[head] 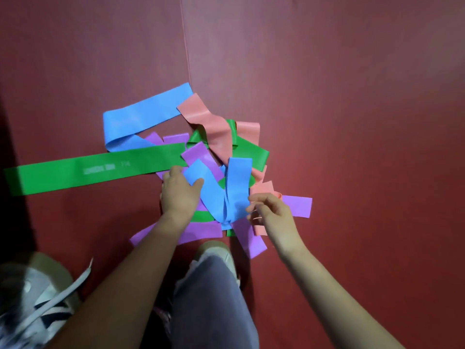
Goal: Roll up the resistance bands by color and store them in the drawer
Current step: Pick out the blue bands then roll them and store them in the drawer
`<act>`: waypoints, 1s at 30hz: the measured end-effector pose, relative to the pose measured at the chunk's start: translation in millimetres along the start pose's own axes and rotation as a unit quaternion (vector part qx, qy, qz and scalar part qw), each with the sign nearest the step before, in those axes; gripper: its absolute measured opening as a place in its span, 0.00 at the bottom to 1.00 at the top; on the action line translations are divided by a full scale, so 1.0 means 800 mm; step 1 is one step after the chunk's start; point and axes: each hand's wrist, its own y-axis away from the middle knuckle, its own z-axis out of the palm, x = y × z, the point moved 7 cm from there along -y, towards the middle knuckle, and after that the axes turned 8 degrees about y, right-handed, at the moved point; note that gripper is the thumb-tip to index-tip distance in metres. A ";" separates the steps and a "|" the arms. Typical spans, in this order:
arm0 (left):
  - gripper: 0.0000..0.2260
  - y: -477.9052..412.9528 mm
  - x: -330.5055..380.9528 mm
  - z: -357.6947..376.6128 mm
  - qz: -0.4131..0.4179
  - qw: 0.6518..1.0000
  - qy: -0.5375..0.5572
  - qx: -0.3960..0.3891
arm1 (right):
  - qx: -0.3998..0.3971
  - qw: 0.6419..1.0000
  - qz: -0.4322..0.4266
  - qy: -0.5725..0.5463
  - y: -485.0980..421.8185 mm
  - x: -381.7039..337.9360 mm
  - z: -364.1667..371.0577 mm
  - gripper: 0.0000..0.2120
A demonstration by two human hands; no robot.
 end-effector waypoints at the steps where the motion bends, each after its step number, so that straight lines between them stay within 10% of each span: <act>1: 0.20 0.000 -0.001 -0.005 0.002 1.000 0.009 0.011 | -0.003 1.000 -0.004 -0.001 -0.004 -0.005 0.003 0.14; 8: 0.08 0.006 0.051 -0.036 0.143 0.969 0.201 0.012 | 0.061 0.996 -0.069 -0.020 -0.055 -0.071 0.030 0.11; 13: 0.06 -0.005 0.079 -0.069 0.108 0.889 0.445 0.021 | 0.039 0.991 -0.124 -0.015 -0.086 -0.153 0.082 0.10; 17: 0.07 -0.025 0.075 -0.092 0.094 0.892 0.441 0.042 | 0.021 0.986 -0.147 0.072 -0.120 -0.185 0.116 0.10; 27: 0.08 -0.014 0.052 -0.103 0.077 0.910 0.407 -0.023 | -0.010 0.888 -0.262 0.379 -0.147 -0.209 0.175 0.29; 30: 0.08 -0.010 0.046 -0.104 0.066 0.907 0.416 -0.024 | 0.010 0.809 -0.290 0.511 -0.148 -0.211 0.182 0.27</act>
